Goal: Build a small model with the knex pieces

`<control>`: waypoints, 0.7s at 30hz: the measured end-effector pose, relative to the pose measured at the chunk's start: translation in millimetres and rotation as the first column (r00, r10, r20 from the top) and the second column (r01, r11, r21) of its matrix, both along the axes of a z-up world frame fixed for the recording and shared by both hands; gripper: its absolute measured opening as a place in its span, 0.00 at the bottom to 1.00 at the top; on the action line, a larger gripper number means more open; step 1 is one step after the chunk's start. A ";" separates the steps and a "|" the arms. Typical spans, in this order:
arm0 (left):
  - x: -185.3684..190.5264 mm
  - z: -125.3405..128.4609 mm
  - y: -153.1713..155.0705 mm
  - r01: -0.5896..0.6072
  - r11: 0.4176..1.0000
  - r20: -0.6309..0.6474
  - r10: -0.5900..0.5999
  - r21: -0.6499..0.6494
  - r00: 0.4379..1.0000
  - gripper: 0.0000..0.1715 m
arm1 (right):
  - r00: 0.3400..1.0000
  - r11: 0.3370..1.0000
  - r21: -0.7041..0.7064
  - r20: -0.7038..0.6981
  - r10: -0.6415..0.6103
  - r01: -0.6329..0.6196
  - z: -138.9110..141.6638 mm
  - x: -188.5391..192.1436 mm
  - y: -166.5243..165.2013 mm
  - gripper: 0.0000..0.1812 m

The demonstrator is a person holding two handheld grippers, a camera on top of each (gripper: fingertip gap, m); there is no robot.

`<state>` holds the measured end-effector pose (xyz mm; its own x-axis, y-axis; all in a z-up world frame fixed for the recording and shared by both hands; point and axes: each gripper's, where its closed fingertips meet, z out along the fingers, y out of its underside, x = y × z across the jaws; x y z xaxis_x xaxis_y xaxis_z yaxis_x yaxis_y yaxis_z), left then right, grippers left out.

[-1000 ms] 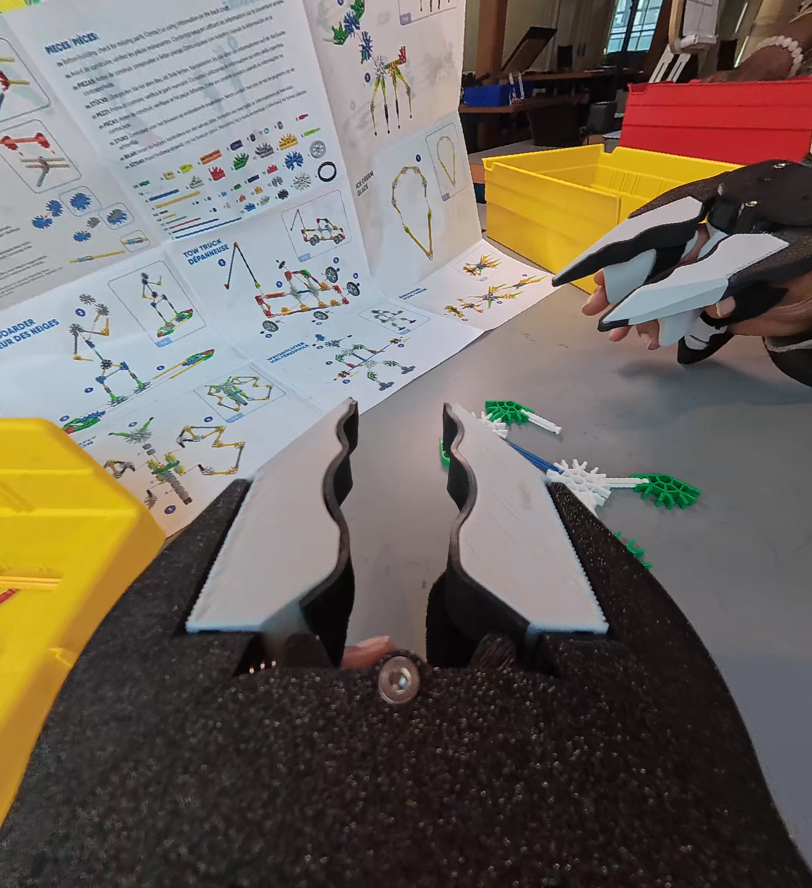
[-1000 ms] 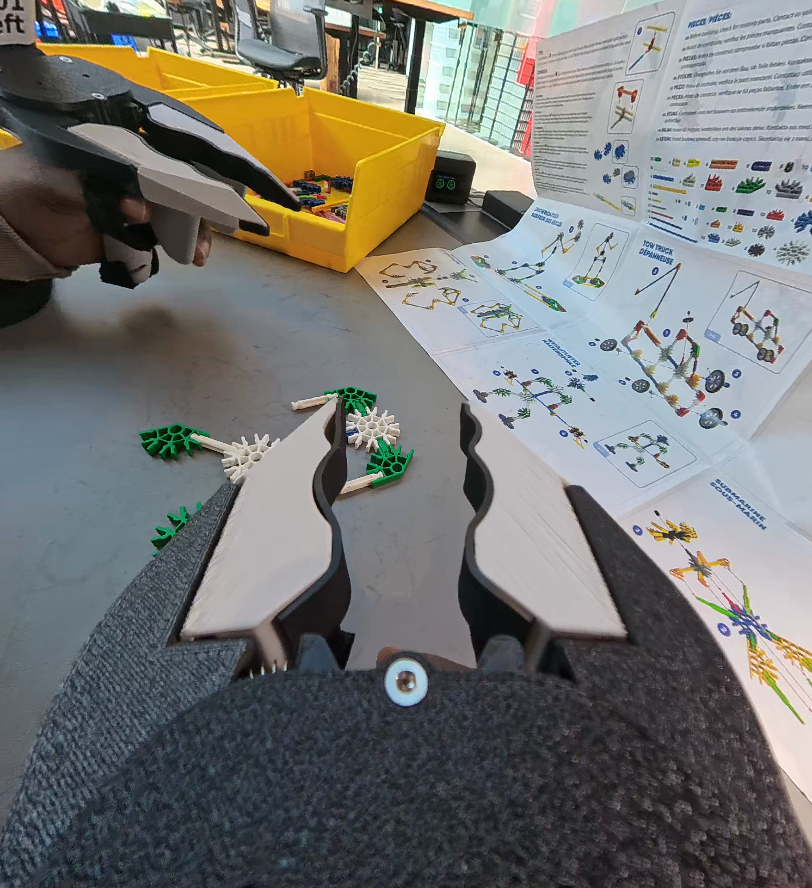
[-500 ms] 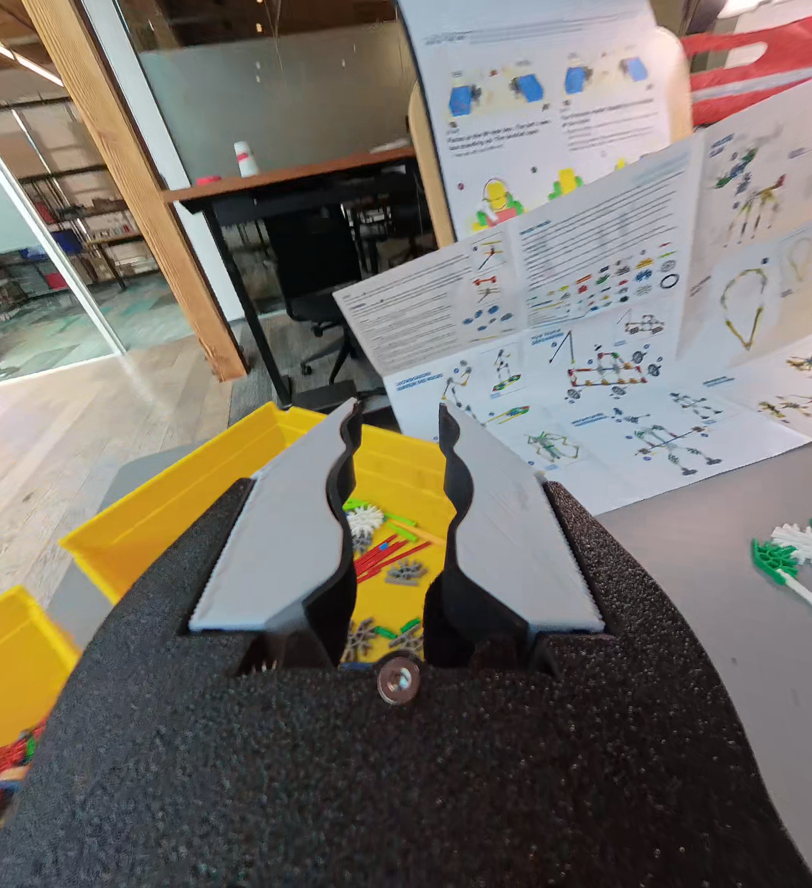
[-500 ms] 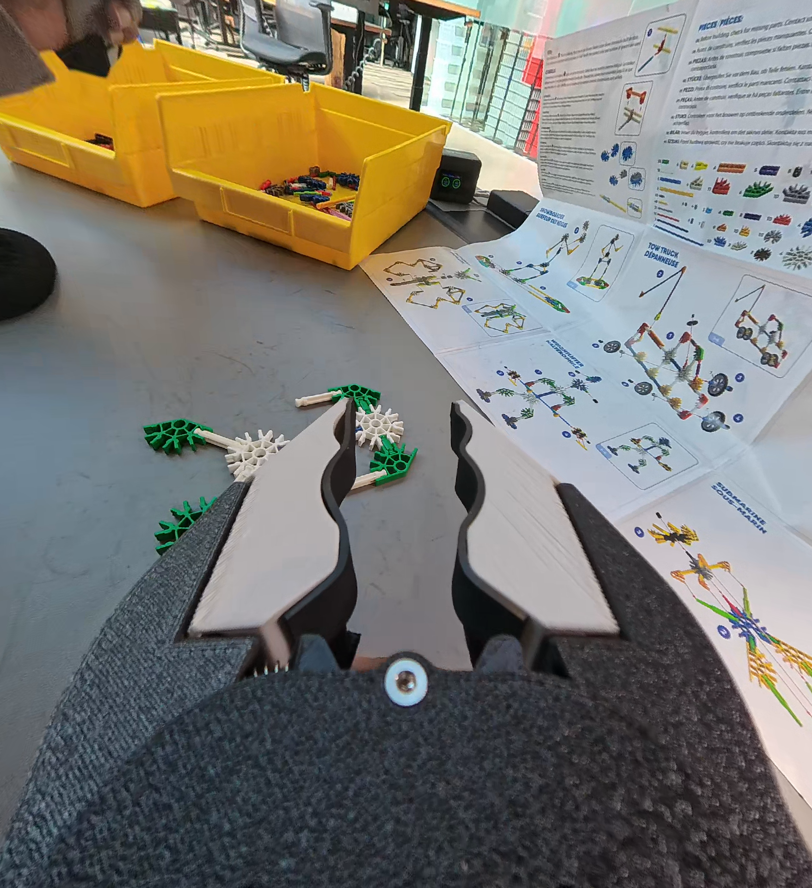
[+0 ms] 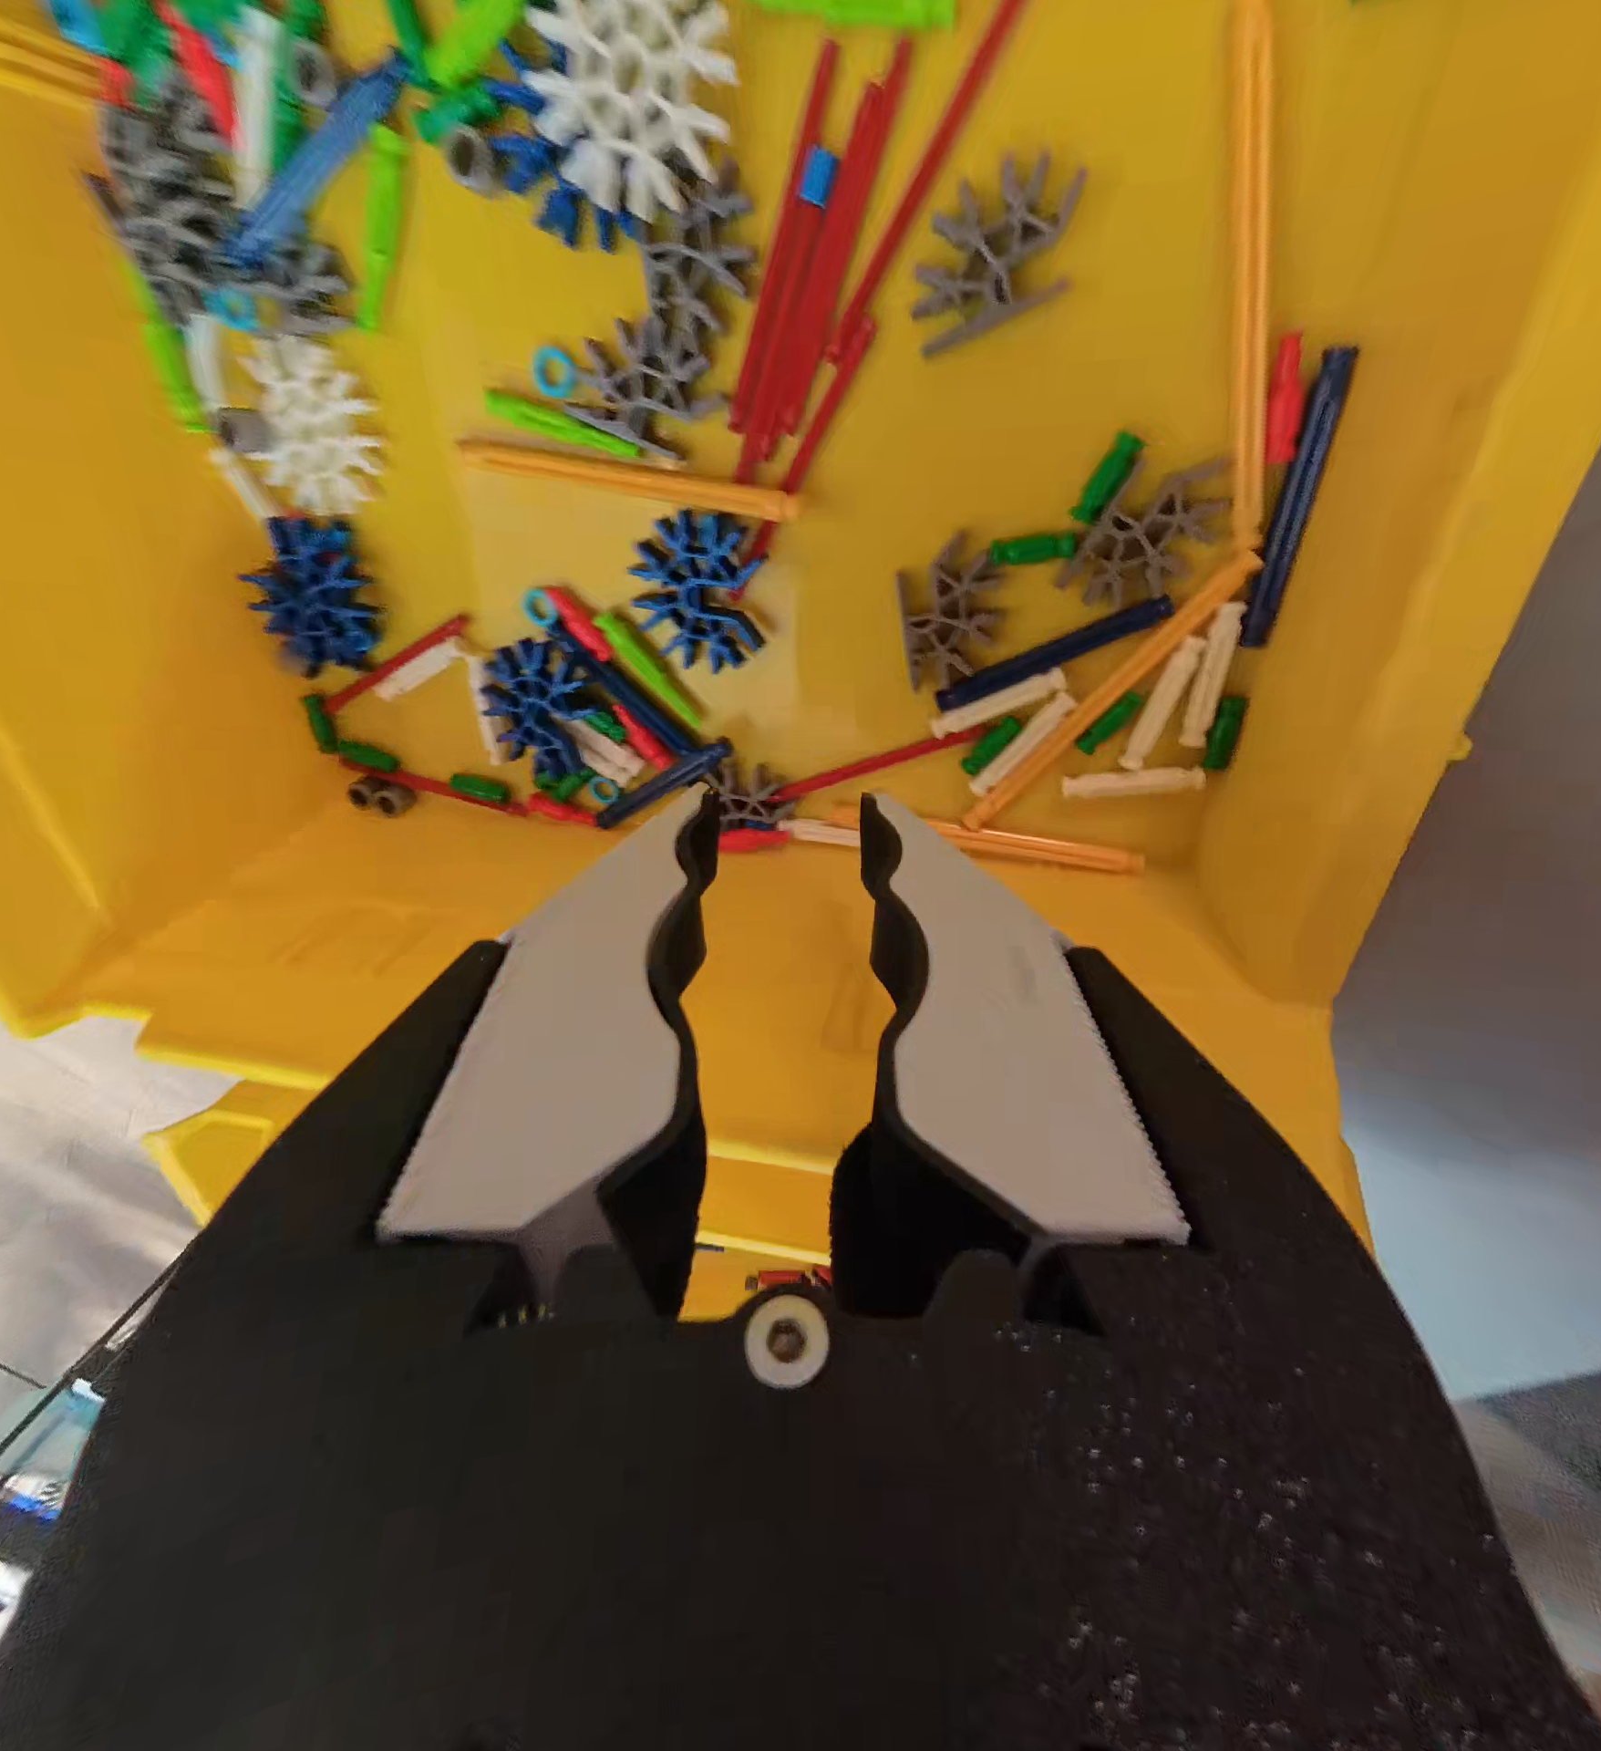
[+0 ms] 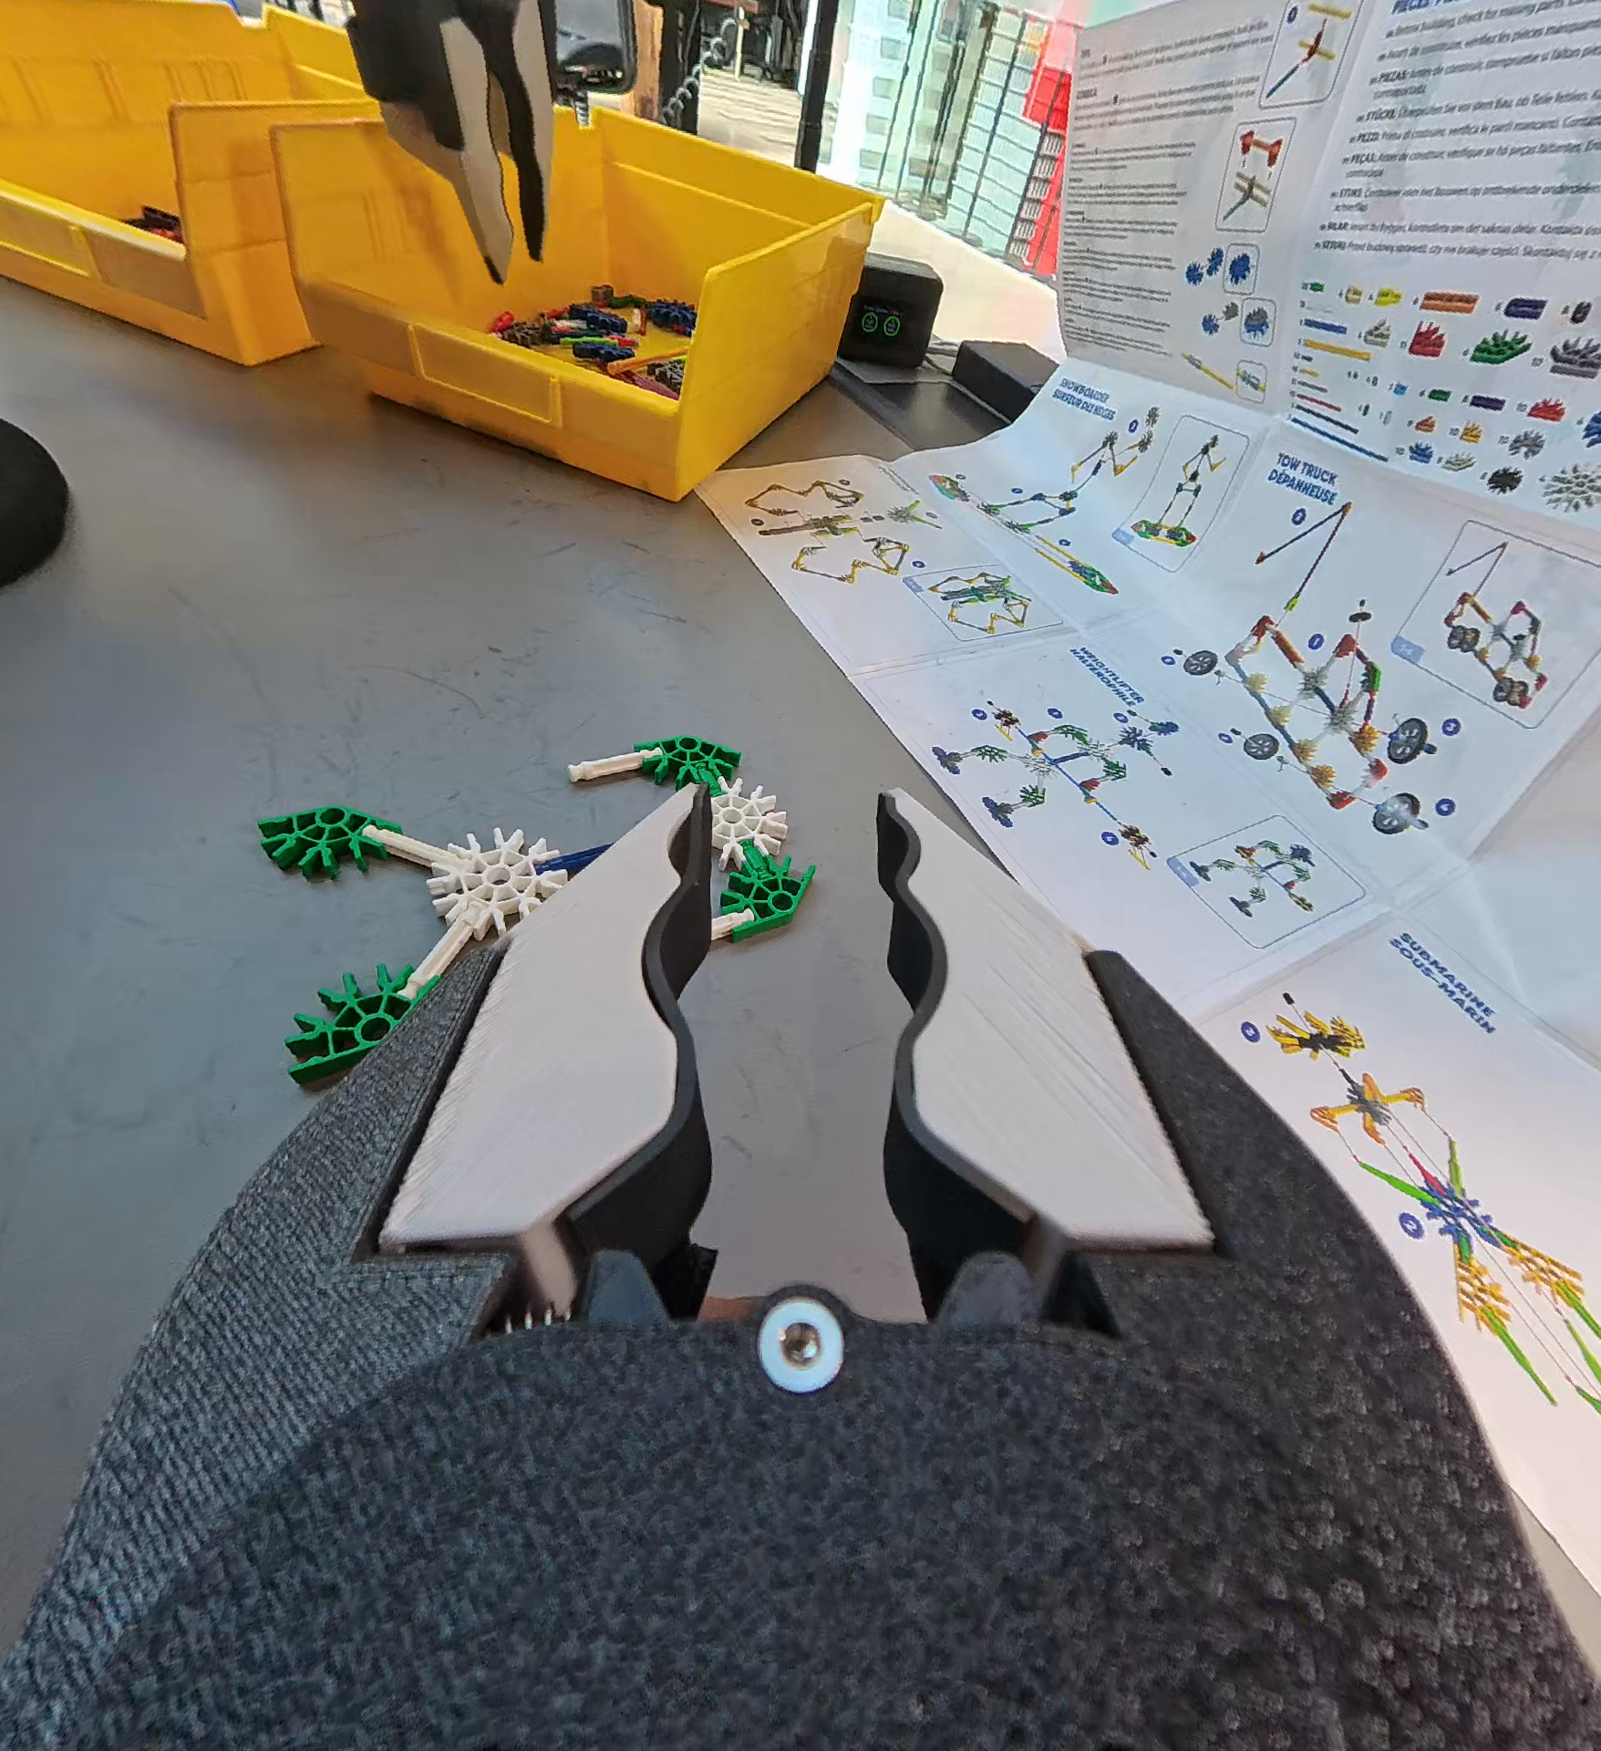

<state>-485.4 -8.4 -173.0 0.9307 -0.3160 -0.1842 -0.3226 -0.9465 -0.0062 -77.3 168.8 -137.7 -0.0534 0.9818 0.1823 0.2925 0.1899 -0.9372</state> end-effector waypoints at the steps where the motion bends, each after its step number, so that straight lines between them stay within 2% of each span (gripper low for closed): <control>1: 7.3 -6.5 -3.1 0.037 0.997 0.015 -0.036 -0.064 0.999 0.16 | 1.000 1.000 -0.002 -0.001 0.000 0.000 0.1 0.1 0.0 0.18; 4: 28.2 -22.2 -5.9 0.160 0.970 0.042 -0.155 -0.184 0.987 0.15 | 1.000 1.000 -0.003 -0.003 0.000 0.000 0.5 0.3 0.1 0.18; 8: 43.0 -34.3 -4.3 0.250 0.938 0.062 -0.242 -0.239 0.968 0.09 | 1.000 1.000 -0.006 -0.003 0.004 -0.004 0.5 0.5 -0.2 0.18; 10: 44.2 -36.8 -7.4 0.260 0.929 0.072 -0.250 -0.263 0.966 0.05 | 1.000 1.000 -0.005 0.000 0.009 -0.009 0.1 0.7 -0.9 0.18; 12: 41.0 -39.1 -10.2 0.266 0.923 0.061 -0.259 -0.279 0.964 0.05 | 1.000 1.000 0.001 0.006 0.012 -0.012 -0.9 0.6 -1.4 0.17; 21: 37.1 -45.3 -5.4 0.309 0.921 0.042 -0.309 -0.236 0.950 0.10 | 1.000 1.000 0.008 0.017 0.015 -0.015 -3.0 -0.2 -2.3 0.17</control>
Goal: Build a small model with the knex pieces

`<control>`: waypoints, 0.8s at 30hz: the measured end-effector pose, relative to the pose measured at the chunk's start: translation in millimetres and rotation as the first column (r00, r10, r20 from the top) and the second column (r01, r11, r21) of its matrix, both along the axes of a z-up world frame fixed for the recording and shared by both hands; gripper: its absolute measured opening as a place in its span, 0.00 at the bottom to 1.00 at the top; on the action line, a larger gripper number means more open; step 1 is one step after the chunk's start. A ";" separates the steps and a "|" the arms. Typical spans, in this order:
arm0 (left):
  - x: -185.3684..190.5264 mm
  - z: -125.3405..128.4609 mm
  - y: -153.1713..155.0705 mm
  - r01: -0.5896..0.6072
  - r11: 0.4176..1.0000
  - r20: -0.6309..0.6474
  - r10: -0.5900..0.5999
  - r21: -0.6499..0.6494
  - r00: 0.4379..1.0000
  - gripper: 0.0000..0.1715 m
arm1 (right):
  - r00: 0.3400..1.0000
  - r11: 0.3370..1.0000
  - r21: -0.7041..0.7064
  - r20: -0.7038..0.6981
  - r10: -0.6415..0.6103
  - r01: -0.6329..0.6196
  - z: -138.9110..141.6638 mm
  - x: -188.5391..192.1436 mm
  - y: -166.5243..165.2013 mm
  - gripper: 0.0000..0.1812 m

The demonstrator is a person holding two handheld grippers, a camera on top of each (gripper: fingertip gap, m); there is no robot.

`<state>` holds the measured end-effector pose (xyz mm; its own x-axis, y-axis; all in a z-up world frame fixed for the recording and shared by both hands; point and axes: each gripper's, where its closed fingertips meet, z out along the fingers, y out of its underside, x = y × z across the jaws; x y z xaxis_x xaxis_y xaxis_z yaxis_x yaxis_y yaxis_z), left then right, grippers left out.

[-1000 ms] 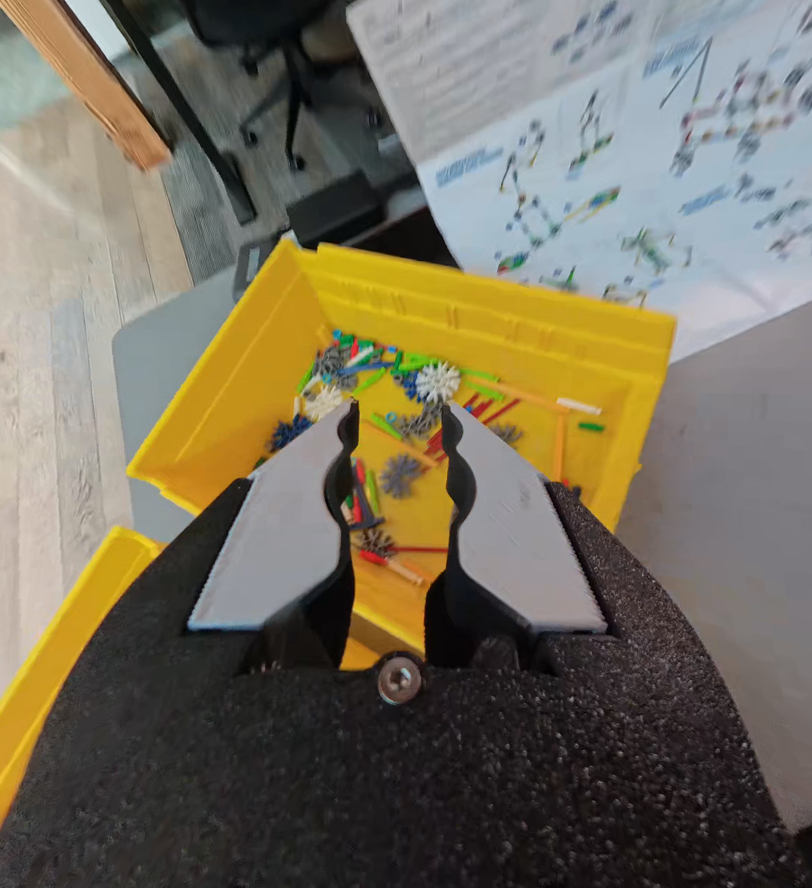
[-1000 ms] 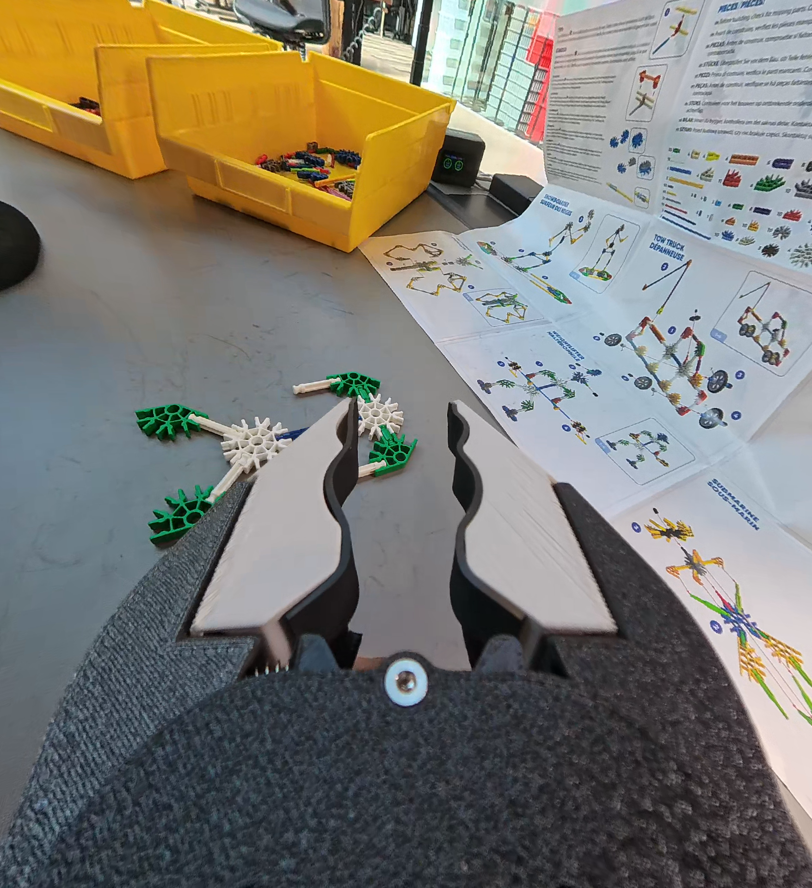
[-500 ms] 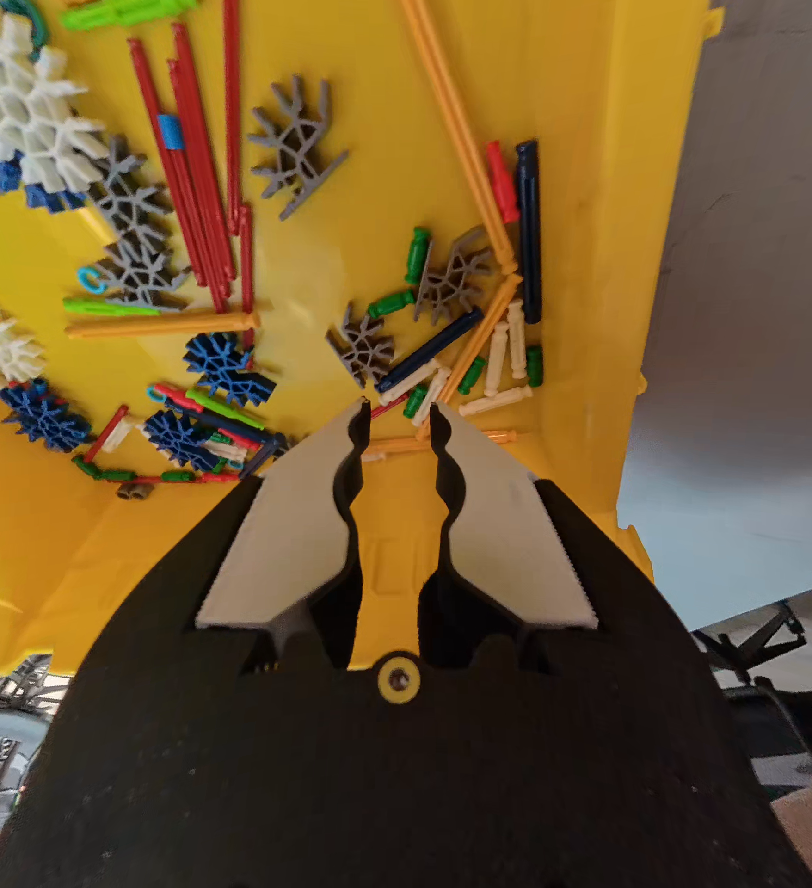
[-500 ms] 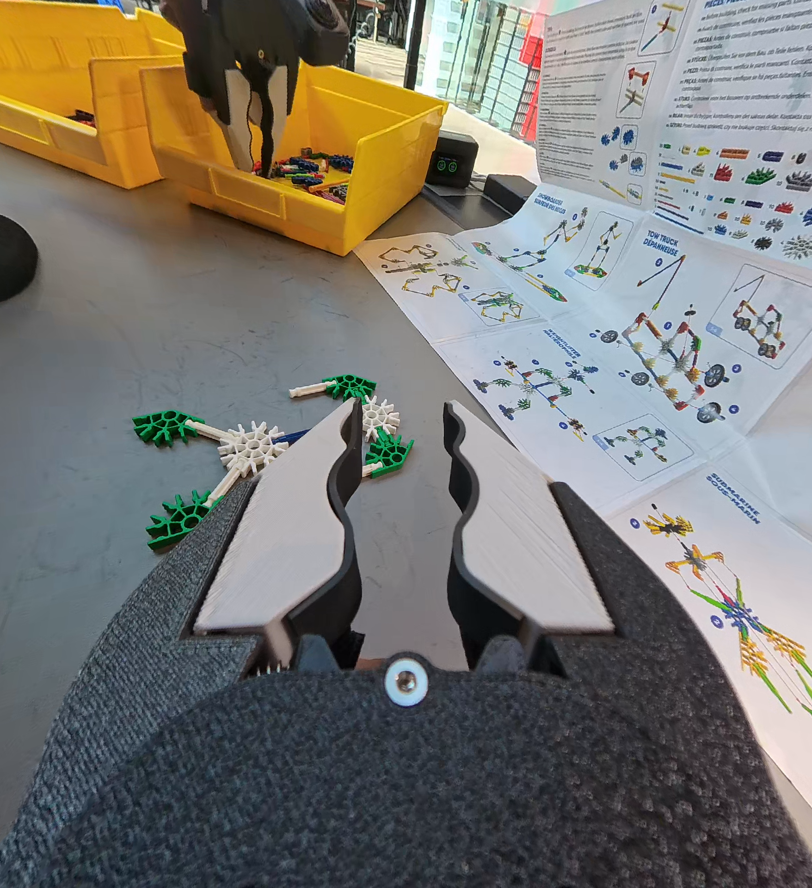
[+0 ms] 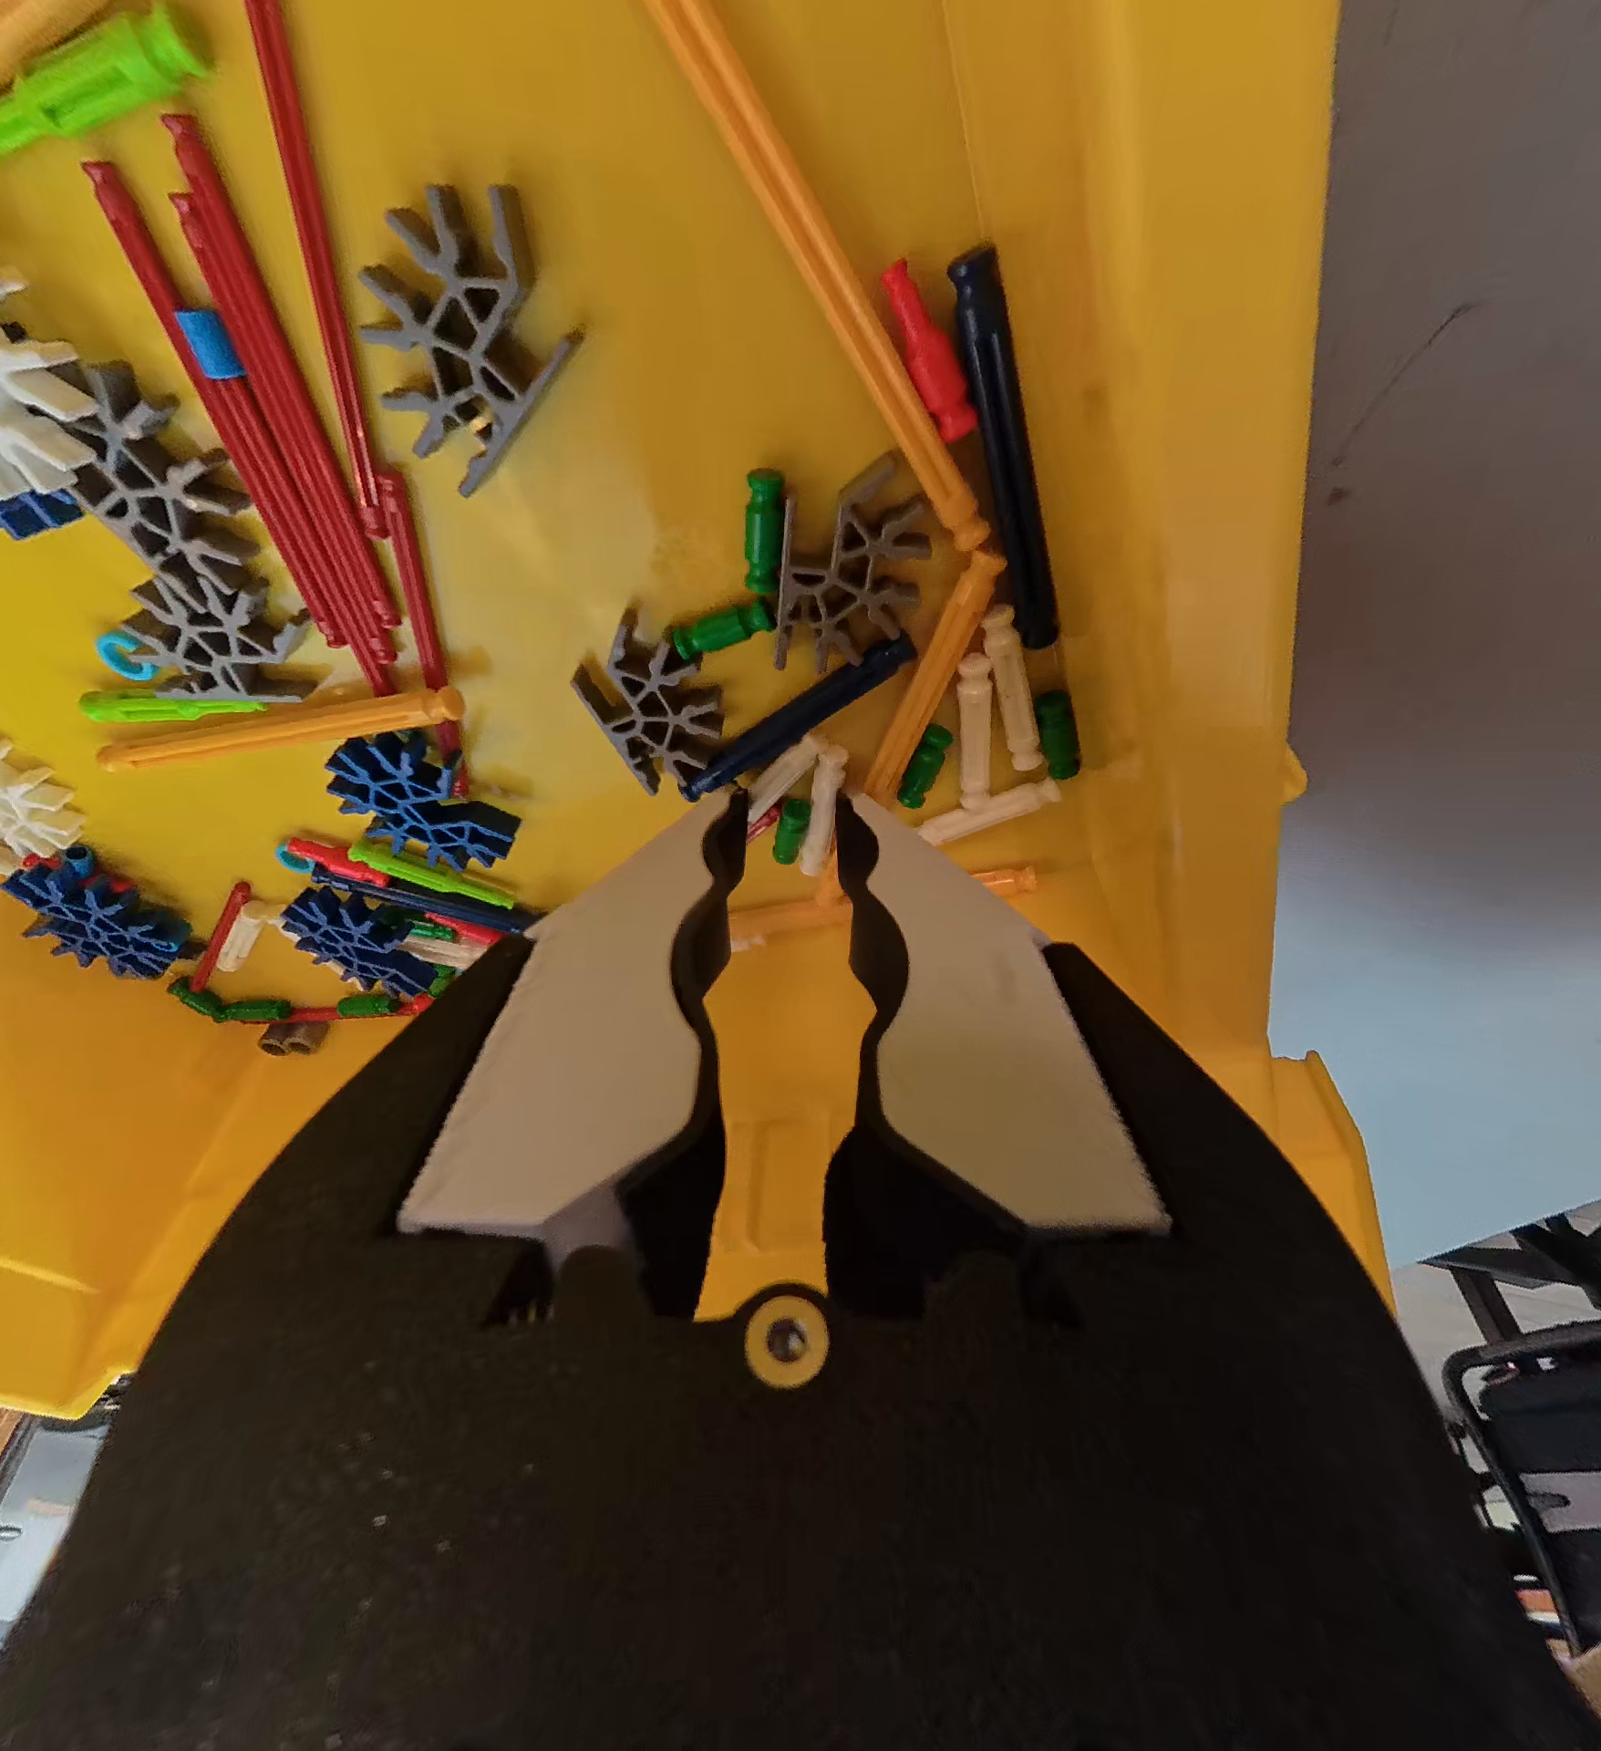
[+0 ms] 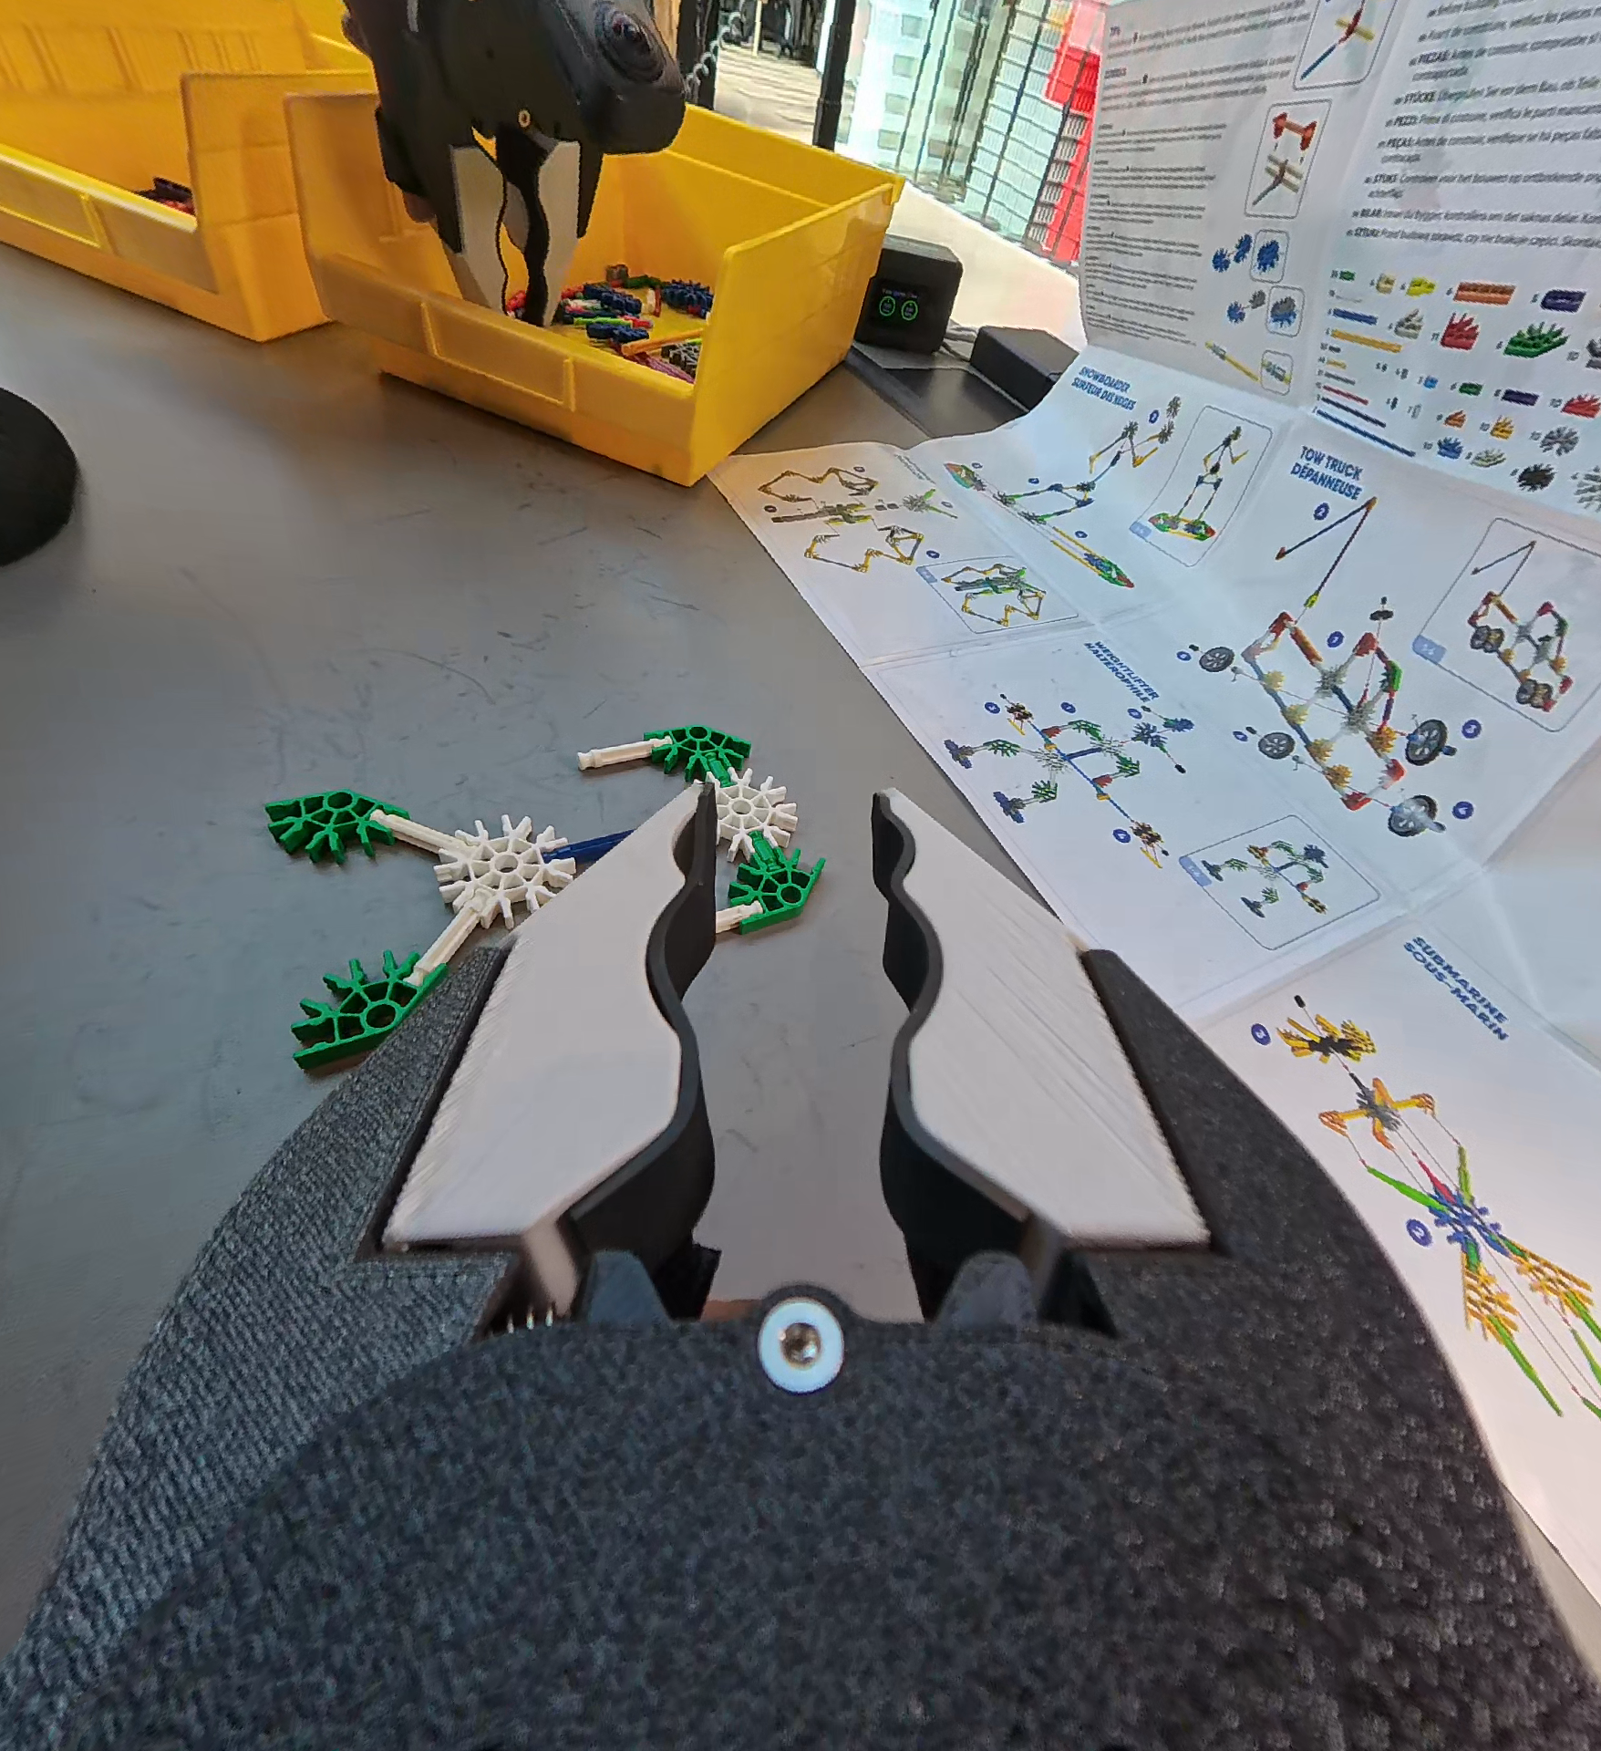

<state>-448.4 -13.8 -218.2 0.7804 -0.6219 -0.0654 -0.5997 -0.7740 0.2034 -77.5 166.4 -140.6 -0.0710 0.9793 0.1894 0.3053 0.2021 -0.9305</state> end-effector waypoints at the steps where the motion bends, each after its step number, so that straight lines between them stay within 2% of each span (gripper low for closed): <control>1: -1.9 -1.4 0.9 0.005 1.000 -0.008 -0.005 0.005 1.000 0.10 | 1.000 1.000 -0.001 -0.001 -0.002 0.002 0.1 0.1 0.3 0.17; 13: -1.1 -3.3 1.0 -0.030 0.999 0.084 0.026 0.038 0.996 0.09 | 1.000 1.000 0.009 0.011 0.004 -0.004 -1.9 -0.7 -1.4 0.17; 16: -1.0 -2.6 1.7 0.004 0.998 0.083 -0.010 0.070 0.997 0.02 | 1.000 1.000 0.014 0.013 0.005 -0.005 -2.3 -0.8 -2.1 0.17; 24: 0.4 3.0 4.9 0.001 0.995 0.086 -0.010 0.099 0.996 0.02 | 1.000 1.000 0.016 0.014 0.006 -0.006 -2.6 -0.9 -2.5 0.17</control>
<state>-447.9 -9.0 -215.2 0.7822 -0.6201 -0.0595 -0.6161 -0.7842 0.0735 -78.3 164.0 -143.3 -0.0798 0.9758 0.2037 0.3169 0.2186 -0.9229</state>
